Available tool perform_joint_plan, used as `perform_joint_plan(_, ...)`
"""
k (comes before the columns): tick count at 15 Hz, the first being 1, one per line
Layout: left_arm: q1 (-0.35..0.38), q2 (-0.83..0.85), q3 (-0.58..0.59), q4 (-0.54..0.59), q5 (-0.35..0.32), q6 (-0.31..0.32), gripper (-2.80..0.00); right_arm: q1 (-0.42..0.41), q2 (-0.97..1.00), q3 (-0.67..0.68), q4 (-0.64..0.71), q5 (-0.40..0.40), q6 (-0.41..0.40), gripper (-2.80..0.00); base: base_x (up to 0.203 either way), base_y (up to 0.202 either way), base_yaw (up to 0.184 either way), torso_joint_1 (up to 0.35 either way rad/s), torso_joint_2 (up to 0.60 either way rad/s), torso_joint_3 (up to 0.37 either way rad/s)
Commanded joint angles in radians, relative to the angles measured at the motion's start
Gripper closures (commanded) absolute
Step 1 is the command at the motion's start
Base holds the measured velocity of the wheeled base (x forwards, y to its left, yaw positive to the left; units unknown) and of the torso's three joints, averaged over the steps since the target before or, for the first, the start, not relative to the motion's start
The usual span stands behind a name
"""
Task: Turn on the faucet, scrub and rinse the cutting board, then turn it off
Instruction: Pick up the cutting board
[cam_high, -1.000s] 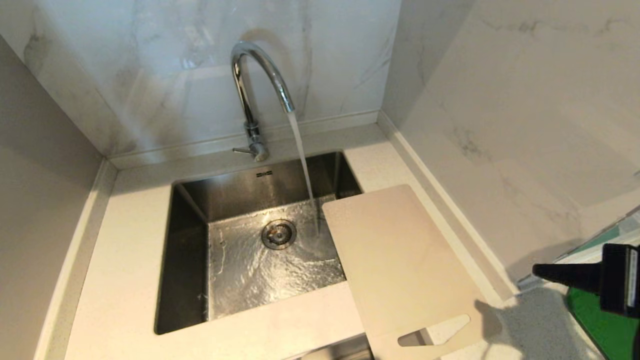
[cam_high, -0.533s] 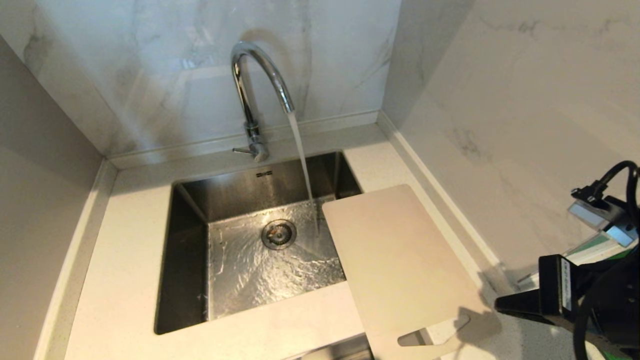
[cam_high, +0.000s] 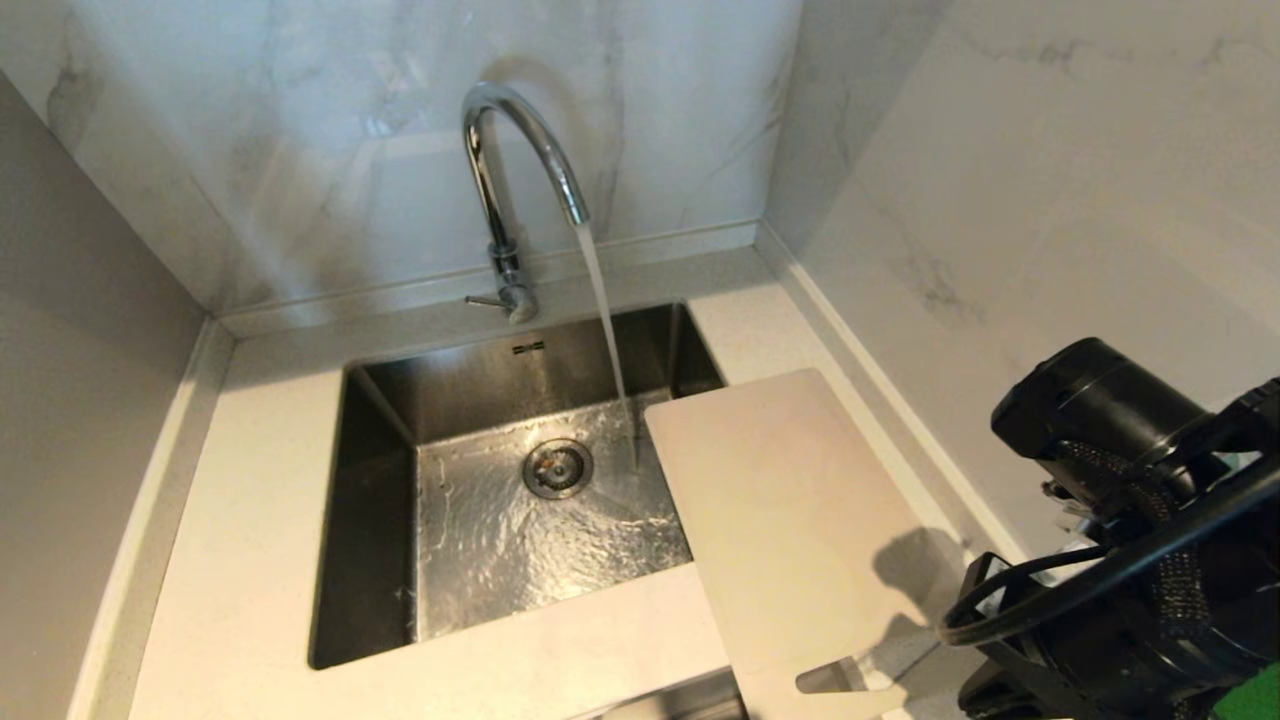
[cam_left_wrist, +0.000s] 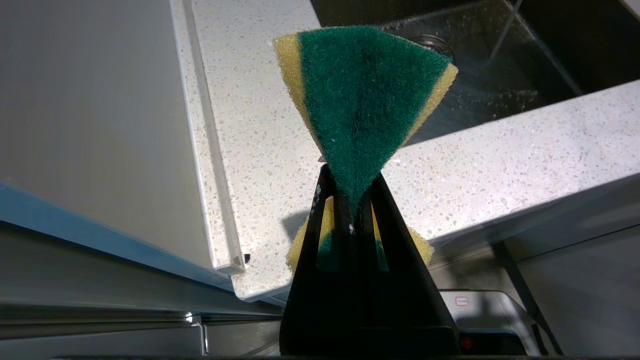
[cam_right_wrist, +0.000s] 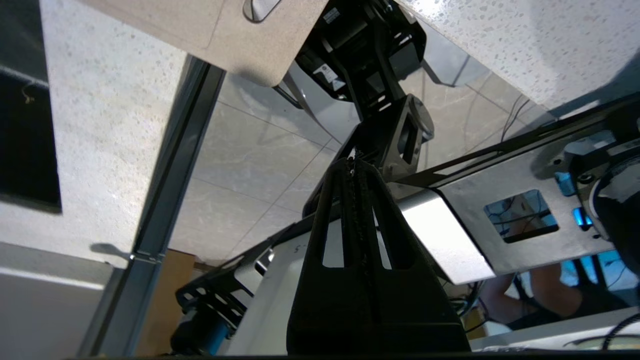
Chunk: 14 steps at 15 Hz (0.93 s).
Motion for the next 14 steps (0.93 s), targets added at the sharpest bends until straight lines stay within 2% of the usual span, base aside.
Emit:
perform_joint_plan(1,0.0,-0.002,0.0,0.001,0.001,-0.001,0.0,0.001,0.039,0.025,-0.031,0.0,0.036,0.0,0.0,0.0,0.0,0.0,0.0,0.0)
perform_joint_plan(3,0.0,-0.002,0.0,0.001,0.001,-0.001,0.0,0.001,0.049,0.053,-0.09,-0.017,0.104,0.0,0.0,0.0,0.0,0.0,0.0,0.0)
perform_joint_plan(7,0.0,-0.002,0.0,0.001,0.0,-0.001,0.0,0.001,0.065,0.139,-0.22,-0.059,0.157,0.0,0.0,0.0,0.0,0.0,0.0,0.0)
perform_joint_plan(8,0.0,-0.002,0.0,0.001,0.0,-0.001,0.0,0.001,0.06,0.157,-0.235,-0.066,0.158,-2.8,0.0,0.0,0.0,0.0,0.0,0.0)
perform_joint_plan(14,0.0,-0.002,0.0,0.001,0.001,-0.001,0.0,0.002,0.042,0.188,-0.243,-0.04,0.161,-2.8,0.0,0.0,0.0,0.0,0.0,0.0)
